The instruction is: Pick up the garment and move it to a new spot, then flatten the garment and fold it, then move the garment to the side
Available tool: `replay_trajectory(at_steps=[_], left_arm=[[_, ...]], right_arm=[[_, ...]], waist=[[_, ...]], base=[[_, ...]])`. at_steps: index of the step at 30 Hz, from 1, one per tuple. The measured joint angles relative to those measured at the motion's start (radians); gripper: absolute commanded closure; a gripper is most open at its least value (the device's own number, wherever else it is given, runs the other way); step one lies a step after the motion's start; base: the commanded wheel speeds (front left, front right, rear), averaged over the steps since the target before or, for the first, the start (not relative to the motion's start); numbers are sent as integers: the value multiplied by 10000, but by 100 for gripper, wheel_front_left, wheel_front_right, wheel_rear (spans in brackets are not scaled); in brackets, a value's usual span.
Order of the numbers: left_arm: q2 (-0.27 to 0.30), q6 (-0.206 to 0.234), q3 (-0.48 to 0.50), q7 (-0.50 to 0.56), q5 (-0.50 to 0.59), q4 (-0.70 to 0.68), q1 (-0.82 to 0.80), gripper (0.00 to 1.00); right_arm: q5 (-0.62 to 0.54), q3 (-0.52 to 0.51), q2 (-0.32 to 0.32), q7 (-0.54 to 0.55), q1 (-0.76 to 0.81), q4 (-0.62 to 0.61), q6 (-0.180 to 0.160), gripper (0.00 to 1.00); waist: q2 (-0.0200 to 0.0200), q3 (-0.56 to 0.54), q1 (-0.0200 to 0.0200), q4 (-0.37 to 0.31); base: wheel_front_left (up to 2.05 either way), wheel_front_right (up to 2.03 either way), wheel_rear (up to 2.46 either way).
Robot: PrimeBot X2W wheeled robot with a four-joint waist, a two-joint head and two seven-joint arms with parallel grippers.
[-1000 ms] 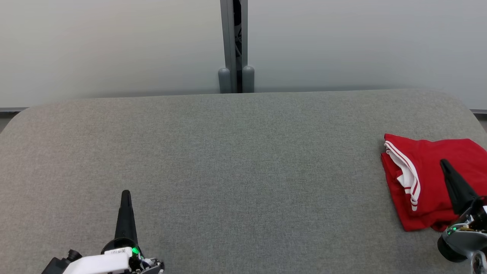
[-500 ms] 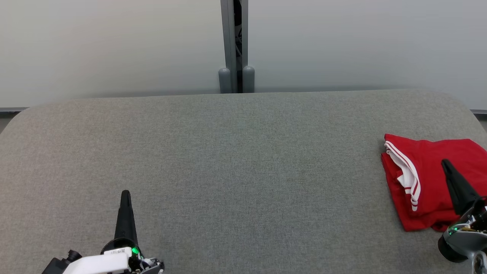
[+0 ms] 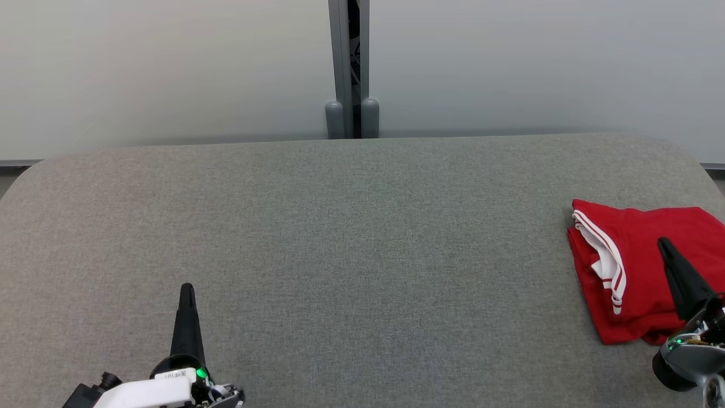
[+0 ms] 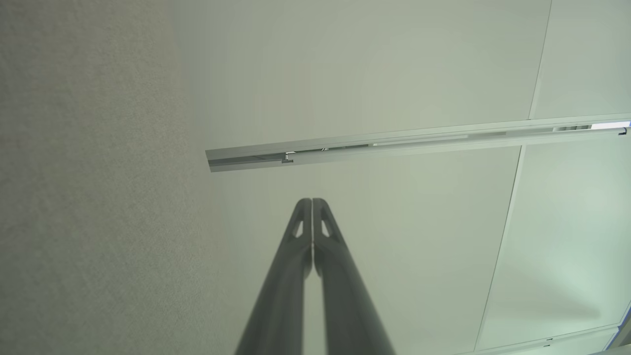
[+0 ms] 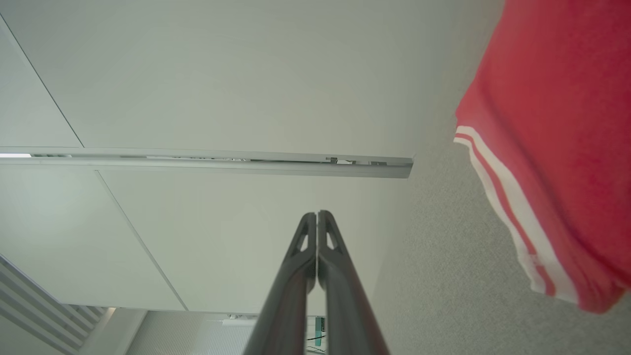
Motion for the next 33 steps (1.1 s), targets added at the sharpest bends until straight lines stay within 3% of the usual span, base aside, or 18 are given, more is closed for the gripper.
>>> replay_trajectory(at_steps=[33], left_arm=[[0, 0, 0, -2, -8, -2, 0, 100]], right_arm=[[-125, -117, 77, 100, -30, 6, 0, 100]], waist=[[0, 0, 0, 0]], base=[[0, 0, 0]])
